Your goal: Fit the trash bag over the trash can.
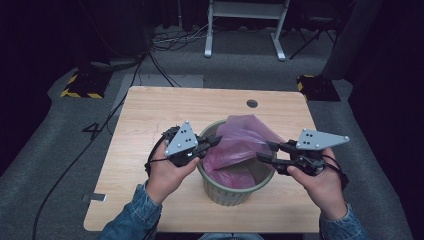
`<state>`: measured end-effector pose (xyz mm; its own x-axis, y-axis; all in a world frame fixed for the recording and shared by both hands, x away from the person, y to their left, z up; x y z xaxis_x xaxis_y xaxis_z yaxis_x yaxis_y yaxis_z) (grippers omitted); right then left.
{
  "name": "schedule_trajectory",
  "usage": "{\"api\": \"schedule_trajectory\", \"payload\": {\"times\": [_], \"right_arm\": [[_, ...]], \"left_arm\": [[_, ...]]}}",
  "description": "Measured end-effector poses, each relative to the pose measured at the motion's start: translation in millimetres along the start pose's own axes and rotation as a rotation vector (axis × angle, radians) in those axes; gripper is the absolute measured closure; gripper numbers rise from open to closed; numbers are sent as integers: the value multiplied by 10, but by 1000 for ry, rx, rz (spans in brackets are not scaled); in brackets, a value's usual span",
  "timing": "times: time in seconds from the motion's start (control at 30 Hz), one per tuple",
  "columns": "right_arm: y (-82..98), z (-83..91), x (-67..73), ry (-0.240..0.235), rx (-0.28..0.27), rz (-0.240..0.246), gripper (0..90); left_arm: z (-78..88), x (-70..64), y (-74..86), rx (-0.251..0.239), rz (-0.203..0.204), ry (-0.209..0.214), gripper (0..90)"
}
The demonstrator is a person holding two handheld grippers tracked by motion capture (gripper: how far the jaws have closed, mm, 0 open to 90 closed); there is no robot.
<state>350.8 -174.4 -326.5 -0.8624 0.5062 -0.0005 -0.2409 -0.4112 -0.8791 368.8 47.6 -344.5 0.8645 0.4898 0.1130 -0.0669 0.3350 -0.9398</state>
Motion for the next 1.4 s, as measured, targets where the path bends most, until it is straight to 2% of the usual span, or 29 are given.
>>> {"api": "schedule_trajectory", "payload": {"times": [0.2,0.3,0.53,0.73,0.77,0.8,0.87,0.9,1.07,1.17,1.4], "right_arm": [[-99,31,-46,15,-20,6,512],[-155,24,-77,7,-35,3,516],[-298,-94,-71,-5,-41,36,514],[-374,-170,-152,23,-39,39,509],[-372,-183,-169,23,-36,34,555],[-359,-196,-179,13,-25,28,679],[-317,-219,-187,-10,5,28,853],[-292,-225,-194,-7,18,26,894],[-206,-178,-217,2,36,3,900],[-150,-103,-249,39,49,1,900],[-6,124,-354,80,38,-43,900]], "left_arm": [[-24,-11,6,17,-9,21,900],[-35,-33,7,21,-11,36,900],[-59,-70,11,32,-23,60,900],[-44,-73,28,26,-19,72,900],[-40,-68,30,24,-16,72,900],[-34,-60,30,22,-16,70,900],[-13,-40,28,15,-14,60,900],[2,-27,28,12,-11,54,900],[93,57,42,1,2,27,900],[153,119,68,0,12,2,900],[276,256,155,12,34,-50,900]]}}
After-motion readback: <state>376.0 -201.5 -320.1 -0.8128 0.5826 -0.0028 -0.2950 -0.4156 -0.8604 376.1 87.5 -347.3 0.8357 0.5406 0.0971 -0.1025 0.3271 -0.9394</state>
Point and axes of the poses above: each handheld gripper's, and its own axes: z roughly backward along the jaws, y roughly out of its underside, x roughly to its left, the point moved 6 cm from there along -z, roughly forward along the jaws, and after that the axes turned 5 degrees about x, right-handed, at the moved point
